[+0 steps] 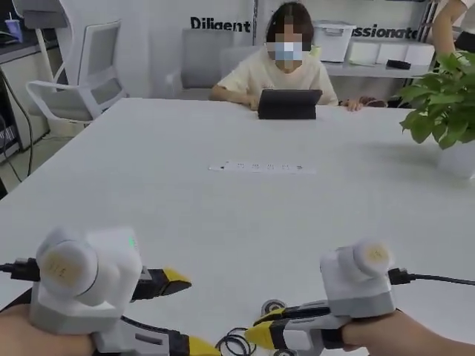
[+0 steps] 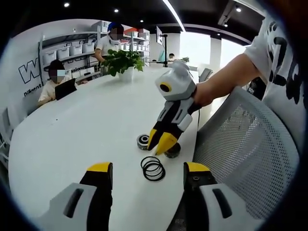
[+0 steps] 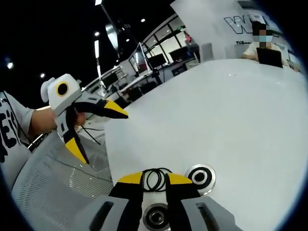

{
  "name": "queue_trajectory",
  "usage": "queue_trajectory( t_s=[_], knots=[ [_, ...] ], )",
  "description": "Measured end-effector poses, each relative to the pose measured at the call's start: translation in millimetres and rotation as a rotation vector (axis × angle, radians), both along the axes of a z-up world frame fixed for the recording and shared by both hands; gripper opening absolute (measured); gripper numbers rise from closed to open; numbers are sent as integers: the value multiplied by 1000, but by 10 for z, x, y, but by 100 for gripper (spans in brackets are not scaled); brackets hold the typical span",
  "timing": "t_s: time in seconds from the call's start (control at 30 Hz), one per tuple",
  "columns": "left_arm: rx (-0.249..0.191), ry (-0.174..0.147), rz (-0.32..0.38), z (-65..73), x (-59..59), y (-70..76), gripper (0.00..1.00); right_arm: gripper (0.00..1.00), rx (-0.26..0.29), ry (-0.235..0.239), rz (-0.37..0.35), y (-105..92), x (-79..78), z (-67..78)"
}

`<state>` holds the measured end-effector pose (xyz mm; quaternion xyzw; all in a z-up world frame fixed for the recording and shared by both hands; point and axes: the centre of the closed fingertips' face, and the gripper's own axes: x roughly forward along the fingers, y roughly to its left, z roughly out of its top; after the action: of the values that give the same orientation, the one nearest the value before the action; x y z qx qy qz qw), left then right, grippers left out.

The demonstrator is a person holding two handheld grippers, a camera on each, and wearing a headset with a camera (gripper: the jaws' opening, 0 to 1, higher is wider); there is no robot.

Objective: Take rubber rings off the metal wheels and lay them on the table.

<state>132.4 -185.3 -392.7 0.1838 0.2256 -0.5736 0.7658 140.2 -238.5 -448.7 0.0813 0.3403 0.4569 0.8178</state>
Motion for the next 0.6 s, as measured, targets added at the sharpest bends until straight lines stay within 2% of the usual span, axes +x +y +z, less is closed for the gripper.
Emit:
queue_trajectory(
  t_s=[0.4,0.6],
  knots=[
    [-12,-13,9,83,22,-43,57,21,27,-64,-33,-103,3,191],
    [-17,-12,13,92,27,-66,57,23,8,-101,-31,-160,-8,234]
  ],
)
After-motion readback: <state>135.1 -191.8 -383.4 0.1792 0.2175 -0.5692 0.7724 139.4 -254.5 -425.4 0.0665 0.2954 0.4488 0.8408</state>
